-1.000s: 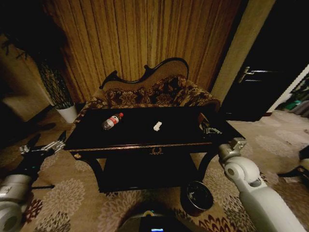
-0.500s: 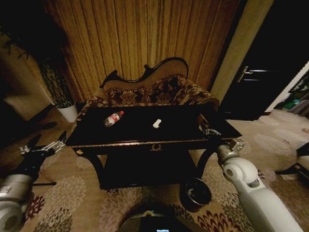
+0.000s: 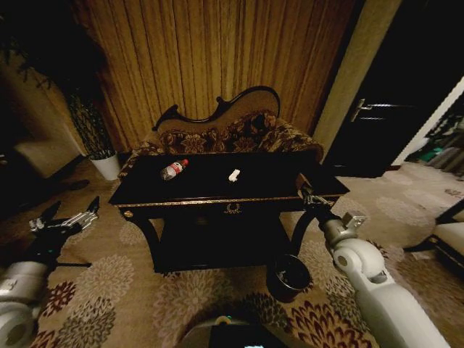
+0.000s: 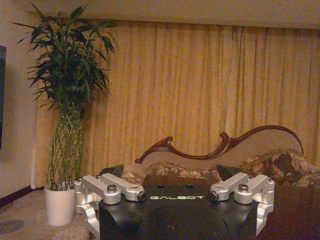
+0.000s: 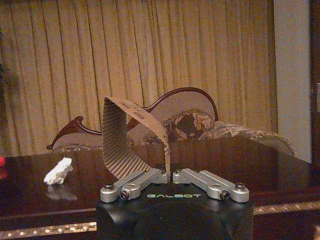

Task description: Move to the front of the table and place the trash on the table into the trash bin.

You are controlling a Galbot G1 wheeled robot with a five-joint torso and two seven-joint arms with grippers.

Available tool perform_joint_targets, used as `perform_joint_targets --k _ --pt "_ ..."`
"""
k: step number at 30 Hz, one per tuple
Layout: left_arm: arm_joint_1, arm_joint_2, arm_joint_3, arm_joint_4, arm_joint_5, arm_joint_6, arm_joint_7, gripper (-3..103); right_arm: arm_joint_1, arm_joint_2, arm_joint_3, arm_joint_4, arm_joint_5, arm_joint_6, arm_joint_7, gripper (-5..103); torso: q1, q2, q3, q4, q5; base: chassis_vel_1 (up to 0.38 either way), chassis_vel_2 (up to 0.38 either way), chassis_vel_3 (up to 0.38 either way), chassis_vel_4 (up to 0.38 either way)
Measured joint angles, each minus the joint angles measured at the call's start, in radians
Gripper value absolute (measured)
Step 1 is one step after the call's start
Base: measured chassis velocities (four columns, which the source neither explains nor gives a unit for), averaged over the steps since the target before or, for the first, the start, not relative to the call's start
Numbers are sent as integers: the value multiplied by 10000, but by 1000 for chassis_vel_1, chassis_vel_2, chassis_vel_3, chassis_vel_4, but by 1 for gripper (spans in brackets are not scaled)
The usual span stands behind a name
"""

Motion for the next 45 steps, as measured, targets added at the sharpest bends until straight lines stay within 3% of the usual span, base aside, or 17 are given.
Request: perform_joint_targets --k 10,18,20,25,29,31,37,40,45 --pt "6 -33 27 -103 12 0 0 100 -40 337 -266 -343 -423 91 -23 0 -4 4 -3 4 0 88 -94 -94 98" --pt "7 -87 35 -168 12 0 4 100 -366 738 -561 -1908 -1016 -152 -577 0 5 -2 2 0 1 0 0 0 0" --pt "-2 -165 52 -251 17 2 5 100 -315 1107 -801 -3662 -1789 175 -1354 0 5 -2 2 0 3 0 0 0 0" --pt "8 -213 32 -314 19 3 22 100 164 1550 -1044 -5849 -2559 746 -1833 0 1 0 0 0 0 0 0 0 0" --pt "15 -221 12 -314 18 3 26 100 801 1872 -1190 -7533 -2882 1198 -1799 0 1 -2 1 0 0 0 0 0 0" --pt "18 -223 13 -318 18 3 28 100 1425 2043 -1264 -8632 -3037 1623 -1428 0 2 -2 1 0 3 0 0 0 0" --pt "58 -244 14 -321 19 7 32 100 2566 2084 -1195 -10659 -3663 2250 -1084 0 1 -1 1 2 0 0 0 0 0" --pt "71 -308 24 -321 18 7 47 100 2870 2057 -1147 -11476 -4409 2788 -1085 0 2 -2 1 0 0 0 0 0 0" --pt "76 -392 114 -320 52 7 84 100 3030 2065 -1145 -11795 -4368 2877 -1090 0 2 -1 0 -1 0 0 0 0 0"
